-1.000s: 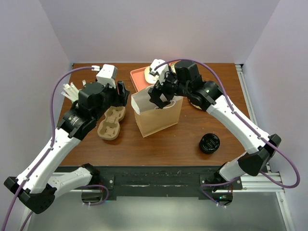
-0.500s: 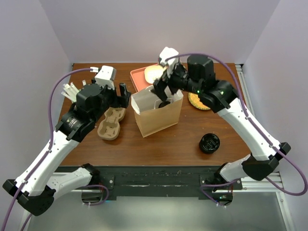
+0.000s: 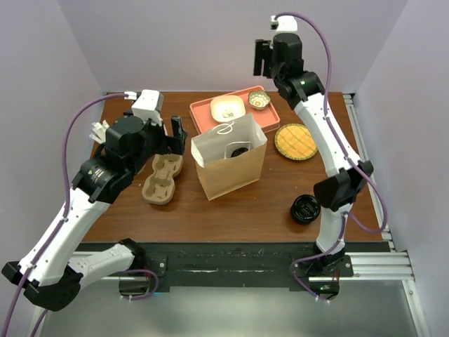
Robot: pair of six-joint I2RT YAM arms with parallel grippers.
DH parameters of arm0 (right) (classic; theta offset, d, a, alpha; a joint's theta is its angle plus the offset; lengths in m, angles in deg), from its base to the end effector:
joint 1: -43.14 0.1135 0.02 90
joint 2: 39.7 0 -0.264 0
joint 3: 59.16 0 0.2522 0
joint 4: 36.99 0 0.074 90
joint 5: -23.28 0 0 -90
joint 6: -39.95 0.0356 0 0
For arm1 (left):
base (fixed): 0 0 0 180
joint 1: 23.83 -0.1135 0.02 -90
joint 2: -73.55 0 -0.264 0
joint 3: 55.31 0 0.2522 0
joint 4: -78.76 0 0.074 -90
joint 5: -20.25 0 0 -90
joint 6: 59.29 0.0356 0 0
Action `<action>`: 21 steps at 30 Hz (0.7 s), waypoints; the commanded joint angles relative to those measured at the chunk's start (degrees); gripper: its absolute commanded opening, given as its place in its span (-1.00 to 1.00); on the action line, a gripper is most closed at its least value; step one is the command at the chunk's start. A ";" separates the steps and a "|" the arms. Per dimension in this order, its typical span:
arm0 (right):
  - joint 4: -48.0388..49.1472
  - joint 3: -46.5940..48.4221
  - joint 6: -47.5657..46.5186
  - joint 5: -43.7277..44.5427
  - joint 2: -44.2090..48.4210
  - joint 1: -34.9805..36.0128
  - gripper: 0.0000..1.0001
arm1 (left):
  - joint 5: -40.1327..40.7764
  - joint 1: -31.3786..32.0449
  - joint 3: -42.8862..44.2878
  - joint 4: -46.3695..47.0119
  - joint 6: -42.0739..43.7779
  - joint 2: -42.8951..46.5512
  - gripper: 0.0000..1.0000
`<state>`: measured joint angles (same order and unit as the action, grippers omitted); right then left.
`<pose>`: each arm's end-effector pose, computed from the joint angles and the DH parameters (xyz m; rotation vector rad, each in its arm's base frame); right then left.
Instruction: Pack the takeout coffee
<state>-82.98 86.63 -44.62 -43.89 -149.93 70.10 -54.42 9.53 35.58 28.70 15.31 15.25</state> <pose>0.3820 0.1788 0.4885 -0.0371 1.7385 0.0658 0.1698 -0.1005 0.4414 0.1095 1.8750 -0.3369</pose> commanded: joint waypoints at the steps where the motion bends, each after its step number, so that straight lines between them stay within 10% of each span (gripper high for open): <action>1: -1.78 -2.56 7.83 -2.34 -4.19 -7.69 0.45 | 4.17 -0.41 4.26 -4.13 -0.95 1.44 0.99; 11: 2.69 -9.24 5.12 -13.51 -5.96 -10.17 0.36 | 29.12 -2.51 8.13 -13.63 -0.94 -6.20 0.84; 21: 5.33 -10.55 10.11 -22.64 -2.19 -10.17 0.40 | 17.09 -28.88 12.16 -8.19 -12.65 -20.77 0.52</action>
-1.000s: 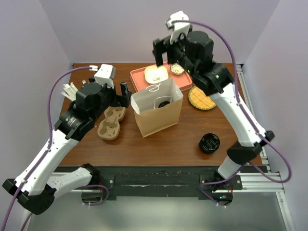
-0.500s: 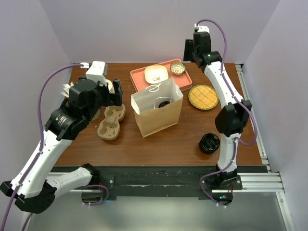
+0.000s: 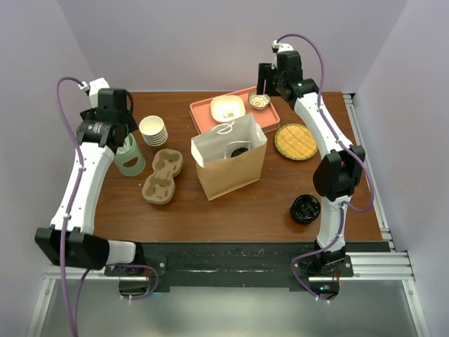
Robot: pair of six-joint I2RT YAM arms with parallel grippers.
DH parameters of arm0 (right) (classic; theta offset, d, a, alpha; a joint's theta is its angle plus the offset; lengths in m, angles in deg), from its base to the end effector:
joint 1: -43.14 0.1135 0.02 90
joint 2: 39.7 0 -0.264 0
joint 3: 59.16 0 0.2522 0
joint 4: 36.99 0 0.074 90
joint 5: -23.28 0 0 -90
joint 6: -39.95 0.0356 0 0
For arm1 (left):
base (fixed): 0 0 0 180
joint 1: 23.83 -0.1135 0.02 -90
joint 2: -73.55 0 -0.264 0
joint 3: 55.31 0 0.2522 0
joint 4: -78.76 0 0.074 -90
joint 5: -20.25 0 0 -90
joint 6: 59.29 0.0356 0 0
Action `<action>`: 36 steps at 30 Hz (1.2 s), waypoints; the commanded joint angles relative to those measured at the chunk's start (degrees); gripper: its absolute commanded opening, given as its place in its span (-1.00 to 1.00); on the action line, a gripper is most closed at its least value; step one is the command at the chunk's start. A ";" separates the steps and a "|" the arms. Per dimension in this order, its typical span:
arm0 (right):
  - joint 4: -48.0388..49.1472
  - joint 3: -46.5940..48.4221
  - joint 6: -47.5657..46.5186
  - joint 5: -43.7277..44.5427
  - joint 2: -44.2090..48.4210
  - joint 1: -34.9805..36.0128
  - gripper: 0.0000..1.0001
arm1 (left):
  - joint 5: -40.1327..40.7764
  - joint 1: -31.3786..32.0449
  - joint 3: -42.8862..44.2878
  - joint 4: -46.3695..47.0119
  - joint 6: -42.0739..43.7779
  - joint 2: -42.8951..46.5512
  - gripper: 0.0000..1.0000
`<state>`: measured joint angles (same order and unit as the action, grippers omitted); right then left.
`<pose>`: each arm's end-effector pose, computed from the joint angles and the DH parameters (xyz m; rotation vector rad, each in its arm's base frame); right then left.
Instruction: Pack the takeout coffee
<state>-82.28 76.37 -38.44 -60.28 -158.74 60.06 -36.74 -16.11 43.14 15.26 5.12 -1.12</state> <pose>0.4660 0.1376 0.3632 -0.0271 2.0753 0.1892 0.2611 -0.0158 0.4034 -0.6242 2.0608 0.3186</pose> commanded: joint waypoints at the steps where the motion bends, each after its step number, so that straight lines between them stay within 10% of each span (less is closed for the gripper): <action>1: 5.24 -2.23 6.38 -9.57 7.33 -0.05 0.40 | -0.58 -3.24 6.87 5.96 -2.11 -6.08 0.52; 11: 7.45 -7.26 9.22 -15.49 13.66 -0.23 0.42 | -0.17 -5.09 22.80 3.43 1.60 -23.67 0.35; 36: 7.18 -5.93 9.13 -16.98 13.22 -1.90 0.42 | 4.86 -5.88 19.02 2.62 2.82 -32.55 -0.08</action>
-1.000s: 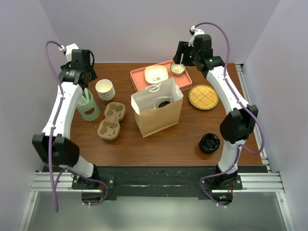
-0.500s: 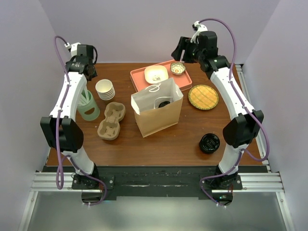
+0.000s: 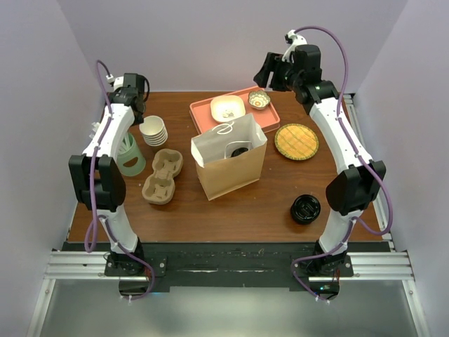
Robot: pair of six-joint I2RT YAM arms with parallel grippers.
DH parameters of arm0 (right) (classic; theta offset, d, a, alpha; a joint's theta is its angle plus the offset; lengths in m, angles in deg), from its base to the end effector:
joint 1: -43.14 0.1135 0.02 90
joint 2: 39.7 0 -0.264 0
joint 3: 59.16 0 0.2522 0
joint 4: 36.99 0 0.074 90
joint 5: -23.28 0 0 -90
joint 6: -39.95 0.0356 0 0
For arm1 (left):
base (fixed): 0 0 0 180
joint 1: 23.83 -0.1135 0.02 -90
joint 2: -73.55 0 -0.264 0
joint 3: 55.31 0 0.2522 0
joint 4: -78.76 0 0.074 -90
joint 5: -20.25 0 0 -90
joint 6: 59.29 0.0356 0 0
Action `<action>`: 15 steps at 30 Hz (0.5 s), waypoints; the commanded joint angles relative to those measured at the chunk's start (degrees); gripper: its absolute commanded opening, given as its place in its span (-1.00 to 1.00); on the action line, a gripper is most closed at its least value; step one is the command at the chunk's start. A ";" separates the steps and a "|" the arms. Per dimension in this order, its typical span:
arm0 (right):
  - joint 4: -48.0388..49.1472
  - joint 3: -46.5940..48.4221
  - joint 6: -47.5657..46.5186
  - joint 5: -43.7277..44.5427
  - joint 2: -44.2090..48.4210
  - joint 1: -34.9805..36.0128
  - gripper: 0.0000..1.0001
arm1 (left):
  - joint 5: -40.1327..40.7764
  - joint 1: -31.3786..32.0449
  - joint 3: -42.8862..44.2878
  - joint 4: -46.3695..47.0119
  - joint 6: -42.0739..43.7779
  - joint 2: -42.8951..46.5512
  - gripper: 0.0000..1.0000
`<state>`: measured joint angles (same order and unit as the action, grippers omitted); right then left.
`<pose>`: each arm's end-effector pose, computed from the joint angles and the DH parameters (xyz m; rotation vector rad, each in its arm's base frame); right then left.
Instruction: Pack the takeout coffee
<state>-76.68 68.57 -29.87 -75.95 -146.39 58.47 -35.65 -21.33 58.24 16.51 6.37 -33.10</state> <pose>0.4176 0.1204 0.4220 -0.0301 1.9329 0.5709 0.4053 0.0023 0.3116 -0.6725 2.2874 0.5362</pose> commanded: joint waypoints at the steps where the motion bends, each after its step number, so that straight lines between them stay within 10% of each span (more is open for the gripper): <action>1: 1.59 1.69 0.47 -1.23 0.96 -0.30 0.42 | 5.25 -0.66 4.10 1.64 2.18 -0.66 -0.08; 7: 1.76 1.43 0.29 -1.23 1.23 -0.39 0.42 | 5.80 -0.92 3.66 1.91 2.89 -1.63 -0.13; 15: 1.85 1.34 0.03 -0.78 1.40 -0.39 0.42 | 6.06 -0.92 3.39 1.38 4.21 0.04 -0.68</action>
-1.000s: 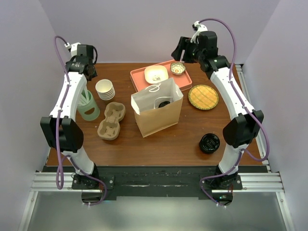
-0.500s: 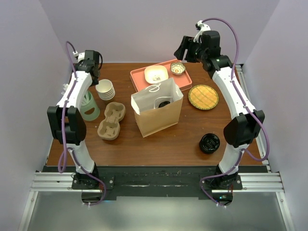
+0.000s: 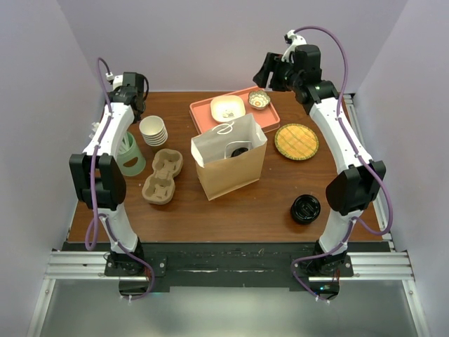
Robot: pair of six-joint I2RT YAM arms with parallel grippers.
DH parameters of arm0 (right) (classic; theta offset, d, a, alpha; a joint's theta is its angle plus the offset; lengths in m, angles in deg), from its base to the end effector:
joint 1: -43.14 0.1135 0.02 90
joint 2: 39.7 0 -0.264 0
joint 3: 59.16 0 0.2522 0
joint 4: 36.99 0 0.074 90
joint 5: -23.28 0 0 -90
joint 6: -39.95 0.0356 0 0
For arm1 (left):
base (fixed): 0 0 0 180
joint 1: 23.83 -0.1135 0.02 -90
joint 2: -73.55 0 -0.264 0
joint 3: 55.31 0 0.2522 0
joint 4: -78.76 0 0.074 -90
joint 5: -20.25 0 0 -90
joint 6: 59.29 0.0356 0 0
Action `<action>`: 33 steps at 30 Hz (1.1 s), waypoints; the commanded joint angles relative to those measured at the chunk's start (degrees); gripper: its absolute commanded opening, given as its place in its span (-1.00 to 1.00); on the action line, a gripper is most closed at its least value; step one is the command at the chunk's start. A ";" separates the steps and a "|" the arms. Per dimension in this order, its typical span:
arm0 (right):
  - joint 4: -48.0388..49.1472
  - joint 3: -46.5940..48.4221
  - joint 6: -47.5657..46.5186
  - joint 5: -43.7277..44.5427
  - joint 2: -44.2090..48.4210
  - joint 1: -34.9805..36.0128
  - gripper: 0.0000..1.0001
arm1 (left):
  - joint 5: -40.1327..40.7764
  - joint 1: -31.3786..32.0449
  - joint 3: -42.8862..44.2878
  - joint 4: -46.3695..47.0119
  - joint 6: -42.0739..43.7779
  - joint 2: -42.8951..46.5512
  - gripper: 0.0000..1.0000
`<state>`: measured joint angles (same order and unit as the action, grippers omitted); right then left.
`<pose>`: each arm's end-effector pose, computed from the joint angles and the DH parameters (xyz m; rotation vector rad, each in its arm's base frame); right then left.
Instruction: Pack the takeout coffee
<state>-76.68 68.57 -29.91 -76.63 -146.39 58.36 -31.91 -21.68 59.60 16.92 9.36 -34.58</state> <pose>0.4177 0.1200 0.4220 -0.0372 1.9335 0.5803 0.4116 0.0064 0.3105 -0.6412 2.2724 0.6373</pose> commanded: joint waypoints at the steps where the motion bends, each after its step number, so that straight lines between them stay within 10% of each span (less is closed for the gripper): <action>1: 1.76 1.34 0.07 -0.19 1.40 -0.28 0.42 | 3.10 -0.57 2.30 0.79 1.56 1.96 -0.70; 15: 0.62 -0.59 1.65 0.94 4.39 -0.63 0.43 | 1.80 -0.31 9.76 -2.64 6.39 16.46 -0.90; 25: -2.79 -0.51 3.50 5.60 7.73 -0.63 0.47 | -39.02 4.78 22.25 1.31 6.15 21.56 -0.82; 33: -4.56 0.64 1.84 8.94 11.68 -0.72 0.49 | -55.14 11.47 15.68 9.74 -0.71 26.04 -0.85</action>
<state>-80.27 66.89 -27.46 -70.45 -138.52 57.99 -74.29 -11.76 79.27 21.34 13.01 -10.63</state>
